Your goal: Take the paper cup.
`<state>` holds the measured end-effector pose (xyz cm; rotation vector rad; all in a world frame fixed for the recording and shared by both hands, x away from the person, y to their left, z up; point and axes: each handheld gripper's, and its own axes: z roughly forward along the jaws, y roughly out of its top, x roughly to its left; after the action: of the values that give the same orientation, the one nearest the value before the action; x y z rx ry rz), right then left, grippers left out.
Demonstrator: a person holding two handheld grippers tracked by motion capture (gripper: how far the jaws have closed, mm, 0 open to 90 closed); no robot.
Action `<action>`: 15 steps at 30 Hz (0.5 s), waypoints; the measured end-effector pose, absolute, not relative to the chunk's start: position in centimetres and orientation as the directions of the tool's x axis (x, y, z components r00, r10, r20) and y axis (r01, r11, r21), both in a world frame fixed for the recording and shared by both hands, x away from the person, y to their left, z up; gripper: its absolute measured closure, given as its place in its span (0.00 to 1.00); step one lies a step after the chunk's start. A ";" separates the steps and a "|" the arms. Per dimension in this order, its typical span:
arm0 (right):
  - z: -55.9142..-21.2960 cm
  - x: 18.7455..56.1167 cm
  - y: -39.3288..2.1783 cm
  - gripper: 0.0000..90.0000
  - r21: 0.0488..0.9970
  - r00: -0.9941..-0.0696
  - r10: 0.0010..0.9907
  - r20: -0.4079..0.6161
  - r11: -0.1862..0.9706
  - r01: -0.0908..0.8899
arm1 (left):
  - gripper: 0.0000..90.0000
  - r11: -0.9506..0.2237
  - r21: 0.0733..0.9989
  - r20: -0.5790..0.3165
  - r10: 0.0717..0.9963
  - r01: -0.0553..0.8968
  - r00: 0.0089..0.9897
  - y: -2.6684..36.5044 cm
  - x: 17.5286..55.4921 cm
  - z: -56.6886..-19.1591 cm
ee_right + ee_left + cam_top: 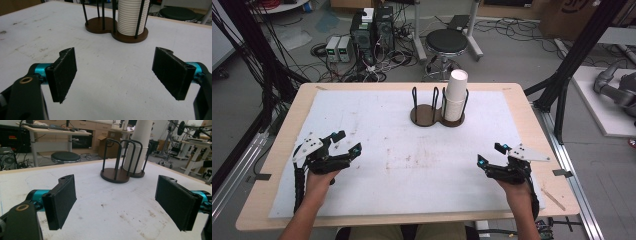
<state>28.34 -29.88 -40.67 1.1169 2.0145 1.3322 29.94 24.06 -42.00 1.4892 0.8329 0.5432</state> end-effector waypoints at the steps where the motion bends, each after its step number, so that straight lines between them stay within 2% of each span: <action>1: -40.6 28.4 -29.7 0.22 0.909 -0.552 0.833 0.045 0.195 0.369 | 0.19 0.042 0.984 -0.145 0.765 0.175 0.627 24.1 29.8 -42.0; 7: -39.3 28.9 -29.0 0.22 0.916 -0.550 0.834 0.054 0.178 0.359 | 0.19 0.036 0.984 -0.143 0.752 0.176 0.643 23.7 29.6 -42.0; 15: -36.2 31.5 -27.8 0.22 0.917 -0.590 0.807 0.022 0.219 0.334 | 0.19 0.038 0.983 -0.148 0.748 0.180 0.647 23.6 29.7 -42.1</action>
<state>31.51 -27.76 -36.25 1.0512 2.0339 1.3486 29.73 23.60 -42.06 1.5027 0.8117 0.5184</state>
